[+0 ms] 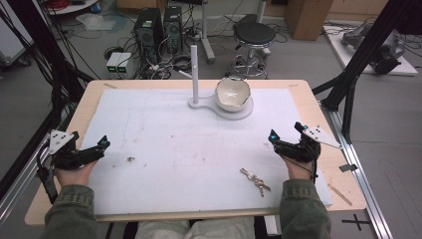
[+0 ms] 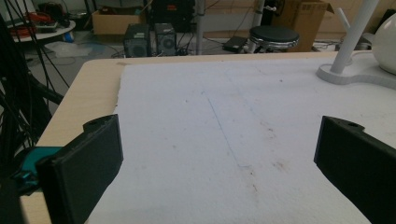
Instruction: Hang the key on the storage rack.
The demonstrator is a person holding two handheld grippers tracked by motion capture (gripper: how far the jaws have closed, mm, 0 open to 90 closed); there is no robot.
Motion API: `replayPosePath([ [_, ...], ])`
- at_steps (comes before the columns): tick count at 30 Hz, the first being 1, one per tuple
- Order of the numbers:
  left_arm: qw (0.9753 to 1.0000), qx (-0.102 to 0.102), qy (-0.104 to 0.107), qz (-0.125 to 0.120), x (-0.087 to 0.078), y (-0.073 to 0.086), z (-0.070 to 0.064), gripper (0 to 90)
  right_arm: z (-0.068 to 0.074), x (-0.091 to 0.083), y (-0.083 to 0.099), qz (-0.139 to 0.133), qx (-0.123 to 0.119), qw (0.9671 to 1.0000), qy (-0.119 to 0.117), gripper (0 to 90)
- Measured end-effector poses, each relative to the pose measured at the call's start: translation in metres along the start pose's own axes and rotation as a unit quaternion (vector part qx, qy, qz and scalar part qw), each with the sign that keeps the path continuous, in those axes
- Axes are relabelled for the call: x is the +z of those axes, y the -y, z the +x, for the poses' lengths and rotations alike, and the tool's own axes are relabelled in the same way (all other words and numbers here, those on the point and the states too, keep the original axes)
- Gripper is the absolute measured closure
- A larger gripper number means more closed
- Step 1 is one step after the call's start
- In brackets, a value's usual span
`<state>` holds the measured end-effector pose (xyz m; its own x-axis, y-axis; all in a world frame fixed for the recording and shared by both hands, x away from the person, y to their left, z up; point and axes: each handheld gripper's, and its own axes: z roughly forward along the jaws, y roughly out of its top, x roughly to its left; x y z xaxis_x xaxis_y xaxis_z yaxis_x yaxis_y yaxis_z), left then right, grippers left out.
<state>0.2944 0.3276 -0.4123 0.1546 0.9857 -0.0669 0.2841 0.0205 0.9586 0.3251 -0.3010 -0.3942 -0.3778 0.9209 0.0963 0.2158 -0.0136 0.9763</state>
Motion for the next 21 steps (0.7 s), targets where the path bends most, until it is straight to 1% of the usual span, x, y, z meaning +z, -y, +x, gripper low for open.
replayPosePath([
  [4,1.0,-0.005,0.0,0.005,0.0008,0.0003,0.0009,1.7,0.0004,-0.0001,0.0001,0.001,-0.001,1.0,-0.005,0.6],
  [7,1.0,-0.008,0.002,0.004,0.0011,0.0004,0.0012,1.7,-0.0006,-0.0001,0.0002,0.003,0.01,0.9999,-0.006,0.6],
  [9,0.9999,-0.01,0.002,0.005,0.0012,0.0006,0.0013,1.7,-0.0007,0.0006,0.0005,0.005,0.011,0.9999,-0.006,0.6],
  [12,0.9999,-0.015,0.003,0.004,0.0016,0.0008,0.0014,1.7,-0.0004,0.0014,0.0007,0.006,0.008,0.9999,-0.008,0.6],
  [13,0.9999,-0.015,0.004,0.005,0.0016,0.0008,0.0013,1.7,0.0,0.0017,0.0008,0.008,0.012,0.9999,-0.007,0.6],
  [15,0.9999,-0.014,0.004,0.004,0.0013,0.0006,0.0009,1.7,-0.0001,0.0027,0.0013,0.016,0.016,0.9997,-0.012,0.6],
  [21,0.9999,-0.014,0.004,0.006,0.002,0.0008,0.0012,1.7,0.0001,0.004,0.0014,0.02,0.017,0.9995,-0.017,0.6],
])
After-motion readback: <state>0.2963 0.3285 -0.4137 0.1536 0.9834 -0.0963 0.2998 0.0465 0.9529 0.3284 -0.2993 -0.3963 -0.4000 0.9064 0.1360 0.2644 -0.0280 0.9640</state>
